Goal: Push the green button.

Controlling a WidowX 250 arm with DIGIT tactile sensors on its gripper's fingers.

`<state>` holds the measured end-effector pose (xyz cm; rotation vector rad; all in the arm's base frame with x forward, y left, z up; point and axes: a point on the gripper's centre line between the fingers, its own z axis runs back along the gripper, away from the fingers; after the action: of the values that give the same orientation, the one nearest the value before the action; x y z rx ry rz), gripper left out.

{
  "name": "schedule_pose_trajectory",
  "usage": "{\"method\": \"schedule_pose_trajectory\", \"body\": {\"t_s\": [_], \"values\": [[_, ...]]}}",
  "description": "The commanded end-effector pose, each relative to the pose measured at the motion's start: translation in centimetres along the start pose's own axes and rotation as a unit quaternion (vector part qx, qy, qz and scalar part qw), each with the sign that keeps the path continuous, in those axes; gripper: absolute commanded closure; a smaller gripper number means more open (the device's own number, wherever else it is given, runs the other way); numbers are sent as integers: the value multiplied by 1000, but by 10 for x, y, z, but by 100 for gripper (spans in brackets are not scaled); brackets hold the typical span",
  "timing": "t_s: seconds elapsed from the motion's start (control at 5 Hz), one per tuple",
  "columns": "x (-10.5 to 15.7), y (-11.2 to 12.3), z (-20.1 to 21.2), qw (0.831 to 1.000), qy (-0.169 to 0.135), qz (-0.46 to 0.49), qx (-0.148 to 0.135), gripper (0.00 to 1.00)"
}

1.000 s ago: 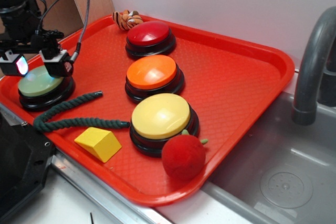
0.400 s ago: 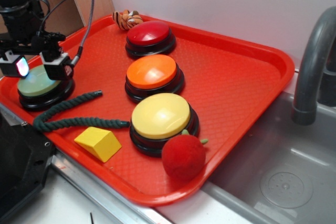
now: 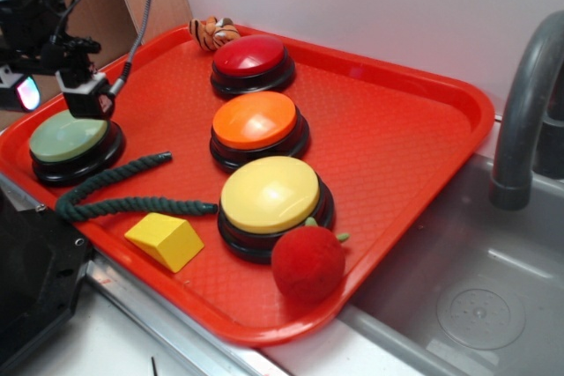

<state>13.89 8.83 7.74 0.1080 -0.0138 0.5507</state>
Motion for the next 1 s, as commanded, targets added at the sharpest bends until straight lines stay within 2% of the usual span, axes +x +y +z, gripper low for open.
{"method": "schedule_pose_trajectory", "body": {"t_s": [0.0,0.8], "values": [[10,14,16,1000,-23,14,-1,0],[12,20,43,999,-30,14,11,0]]}}
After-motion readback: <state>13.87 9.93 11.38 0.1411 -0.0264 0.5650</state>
